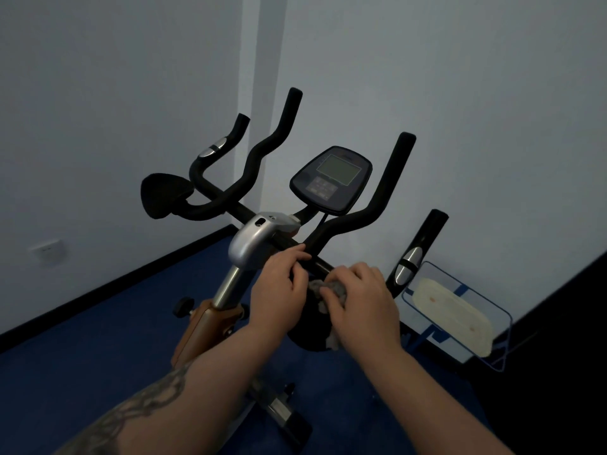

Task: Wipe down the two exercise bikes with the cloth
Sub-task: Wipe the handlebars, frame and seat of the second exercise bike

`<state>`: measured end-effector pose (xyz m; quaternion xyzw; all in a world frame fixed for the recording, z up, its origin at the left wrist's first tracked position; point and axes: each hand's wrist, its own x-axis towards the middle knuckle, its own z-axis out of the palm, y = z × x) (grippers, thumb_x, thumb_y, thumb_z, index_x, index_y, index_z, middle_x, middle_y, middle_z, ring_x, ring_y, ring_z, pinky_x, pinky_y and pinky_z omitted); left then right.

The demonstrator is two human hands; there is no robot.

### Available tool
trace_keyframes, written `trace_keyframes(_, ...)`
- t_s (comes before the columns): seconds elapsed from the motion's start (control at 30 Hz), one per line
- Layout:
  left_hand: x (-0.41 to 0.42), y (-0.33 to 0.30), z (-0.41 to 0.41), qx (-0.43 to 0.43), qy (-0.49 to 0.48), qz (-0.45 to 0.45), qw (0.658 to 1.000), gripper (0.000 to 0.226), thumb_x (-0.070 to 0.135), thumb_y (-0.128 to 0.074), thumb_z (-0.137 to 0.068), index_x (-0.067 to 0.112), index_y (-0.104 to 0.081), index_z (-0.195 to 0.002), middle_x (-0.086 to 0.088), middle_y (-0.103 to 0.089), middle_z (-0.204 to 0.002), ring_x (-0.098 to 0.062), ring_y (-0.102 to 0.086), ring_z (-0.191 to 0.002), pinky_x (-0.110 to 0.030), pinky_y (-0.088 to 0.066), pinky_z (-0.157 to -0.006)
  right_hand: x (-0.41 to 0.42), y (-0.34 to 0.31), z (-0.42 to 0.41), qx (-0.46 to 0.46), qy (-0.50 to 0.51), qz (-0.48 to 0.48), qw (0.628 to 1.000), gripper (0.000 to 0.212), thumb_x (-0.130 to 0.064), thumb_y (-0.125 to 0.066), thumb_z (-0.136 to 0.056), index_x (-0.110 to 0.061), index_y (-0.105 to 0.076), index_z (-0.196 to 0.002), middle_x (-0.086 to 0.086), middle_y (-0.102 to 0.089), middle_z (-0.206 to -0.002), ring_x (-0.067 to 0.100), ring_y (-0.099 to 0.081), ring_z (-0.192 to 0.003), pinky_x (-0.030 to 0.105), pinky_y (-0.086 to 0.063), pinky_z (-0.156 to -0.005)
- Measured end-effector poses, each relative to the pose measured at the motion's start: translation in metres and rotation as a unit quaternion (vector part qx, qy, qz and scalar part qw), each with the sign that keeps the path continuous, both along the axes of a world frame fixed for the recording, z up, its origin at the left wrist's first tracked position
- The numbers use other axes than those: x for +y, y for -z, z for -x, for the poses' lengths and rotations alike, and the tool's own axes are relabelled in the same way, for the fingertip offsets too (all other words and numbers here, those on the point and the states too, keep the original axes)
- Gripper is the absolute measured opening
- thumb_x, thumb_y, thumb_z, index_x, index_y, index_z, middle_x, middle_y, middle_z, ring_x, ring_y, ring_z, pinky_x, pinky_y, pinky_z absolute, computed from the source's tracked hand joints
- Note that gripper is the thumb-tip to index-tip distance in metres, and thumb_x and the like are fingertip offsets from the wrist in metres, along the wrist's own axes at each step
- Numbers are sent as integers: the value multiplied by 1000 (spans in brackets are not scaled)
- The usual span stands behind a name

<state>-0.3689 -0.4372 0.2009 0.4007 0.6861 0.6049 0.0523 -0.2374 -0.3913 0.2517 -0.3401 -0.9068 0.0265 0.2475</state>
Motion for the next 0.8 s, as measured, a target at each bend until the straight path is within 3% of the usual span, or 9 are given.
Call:
trace_keyframes(0.23, 1, 1, -2, -8, -5, 5, 1000, 33, 35, -35, -85, 32, -64, -102, 22, -55, -124, 5, -51, -112, -22, -47, -84, -27, 13, -23, -43, -65, -54, 995, 26, -25, -83, -68, -24, -61, -81, -7, -52, -78, 11, -49, -73, 19, -40, -48)
trace_keyframes(0.47, 1, 3, 0, -9, -2, 7, 1000, 32, 36, -35, -86, 34, -62, -103, 23, -55, -122, 7, -51, -110, -20, -47, -83, -2, -1, -2, -27, -43, -37, 998, 14, -30, -70, -84, -23, -65, -95, -6, -57, -93, 14, -50, -89, 24, -42, -66)
trace_keyframes(0.67, 1, 3, -1, -13, -9, 1, 1000, 32, 37, -34, -86, 36, -62, -102, 26, -55, -120, 12, -50, -108, -18, -46, -81, -25, 18, -25, 2, -48, -51, 998, 24, -26, -79, -70, -27, -62, -87, -10, -53, -87, 11, -48, -81, 21, -46, -53)
trace_keyframes(0.8, 1, 3, 0, -8, -8, 6, 1000, 32, 35, -36, -86, 34, -62, -104, 23, -56, -122, 8, -51, -110, -19, -46, -85, 0, 0, -9, -3, -33, -52, 998, 16, -25, -77, -78, -22, -67, -91, -5, -57, -90, 15, -53, -87, 24, -44, -61)
